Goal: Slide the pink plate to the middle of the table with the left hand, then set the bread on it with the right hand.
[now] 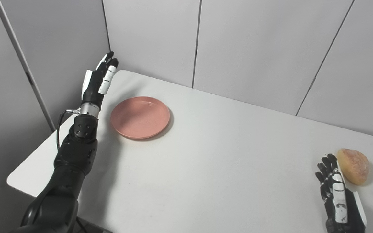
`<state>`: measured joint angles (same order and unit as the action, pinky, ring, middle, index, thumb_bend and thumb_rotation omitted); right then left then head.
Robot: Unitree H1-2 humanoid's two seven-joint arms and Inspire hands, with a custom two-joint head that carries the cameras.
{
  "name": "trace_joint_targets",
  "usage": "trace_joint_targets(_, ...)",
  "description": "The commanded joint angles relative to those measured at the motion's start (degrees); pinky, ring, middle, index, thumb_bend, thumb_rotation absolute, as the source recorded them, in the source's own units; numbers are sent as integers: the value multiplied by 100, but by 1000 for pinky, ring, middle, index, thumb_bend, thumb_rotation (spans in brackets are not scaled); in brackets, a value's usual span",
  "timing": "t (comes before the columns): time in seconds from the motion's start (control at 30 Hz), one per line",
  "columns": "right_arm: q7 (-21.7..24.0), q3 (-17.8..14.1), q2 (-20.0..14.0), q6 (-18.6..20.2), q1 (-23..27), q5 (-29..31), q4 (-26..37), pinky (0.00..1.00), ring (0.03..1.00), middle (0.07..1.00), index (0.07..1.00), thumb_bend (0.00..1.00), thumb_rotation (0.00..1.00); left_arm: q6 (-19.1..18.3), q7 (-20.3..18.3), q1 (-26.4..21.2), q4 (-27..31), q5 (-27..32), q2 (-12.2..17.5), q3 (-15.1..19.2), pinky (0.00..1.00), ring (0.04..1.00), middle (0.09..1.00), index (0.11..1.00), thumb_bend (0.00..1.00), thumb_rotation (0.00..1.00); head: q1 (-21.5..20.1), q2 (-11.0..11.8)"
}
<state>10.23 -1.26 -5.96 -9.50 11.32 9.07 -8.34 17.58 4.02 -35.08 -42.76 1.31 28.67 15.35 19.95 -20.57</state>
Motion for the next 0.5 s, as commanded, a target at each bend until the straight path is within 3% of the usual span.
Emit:
trace_joint_targets(0.0,46,-30,-41,-6,89,100,214,1000,1000,1000,1000,411,1000,163,-3,-309,55,100,146,23,893,902,904,897,787,1000,3,-8)
trace_joint_targets(0.27,25,-48,-32,101,86,109,293,1000,1000,1000,1000,413,1000,361,-89,-351,-414,126,133,-23,868,884,894,899,752,1000,21,-15)
trace_joint_targets(0.47,2,-49,-28,163,72,106,377,1000,1000,1000,1000,399,1000,374,-328,-395,-704,346,98,-29,887,884,886,894,805,1000,38,-43)
